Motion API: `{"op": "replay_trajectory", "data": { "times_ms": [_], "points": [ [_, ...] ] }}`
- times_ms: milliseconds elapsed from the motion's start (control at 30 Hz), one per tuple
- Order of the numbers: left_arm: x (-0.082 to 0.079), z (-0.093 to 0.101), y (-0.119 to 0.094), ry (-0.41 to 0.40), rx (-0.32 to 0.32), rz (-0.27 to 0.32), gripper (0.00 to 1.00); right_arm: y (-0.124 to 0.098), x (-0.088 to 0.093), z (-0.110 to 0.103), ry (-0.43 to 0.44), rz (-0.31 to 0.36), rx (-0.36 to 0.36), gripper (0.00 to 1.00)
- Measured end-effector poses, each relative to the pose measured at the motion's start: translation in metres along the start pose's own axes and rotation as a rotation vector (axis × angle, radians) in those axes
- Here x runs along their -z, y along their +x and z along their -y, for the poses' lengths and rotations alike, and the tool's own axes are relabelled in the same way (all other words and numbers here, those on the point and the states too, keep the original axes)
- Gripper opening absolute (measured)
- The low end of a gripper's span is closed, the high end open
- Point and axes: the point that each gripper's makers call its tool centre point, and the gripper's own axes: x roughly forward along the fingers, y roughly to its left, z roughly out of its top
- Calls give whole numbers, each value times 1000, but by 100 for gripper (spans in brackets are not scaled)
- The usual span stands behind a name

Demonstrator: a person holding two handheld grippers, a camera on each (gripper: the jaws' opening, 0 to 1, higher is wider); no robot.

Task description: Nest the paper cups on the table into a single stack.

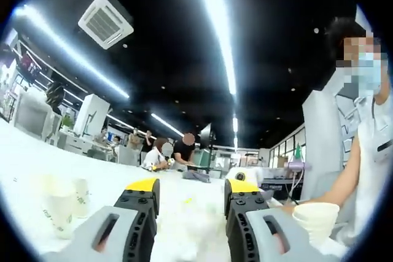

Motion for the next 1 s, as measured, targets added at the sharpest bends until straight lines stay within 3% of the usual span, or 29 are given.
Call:
{"op": "replay_trajectory", "data": {
  "times_ms": [467,633,1000],
  "points": [
    [3,-2,0,6,-12,-13,42,0,0,3,-9,-4,9,55],
    [3,-4,-1,16,-22,-17,42,-4,11,4,-34,-67,14,57],
    [-1,-9,-4,48,-58,-15,40,-8,19,3,-41,-110,27,59]
  ]
}}
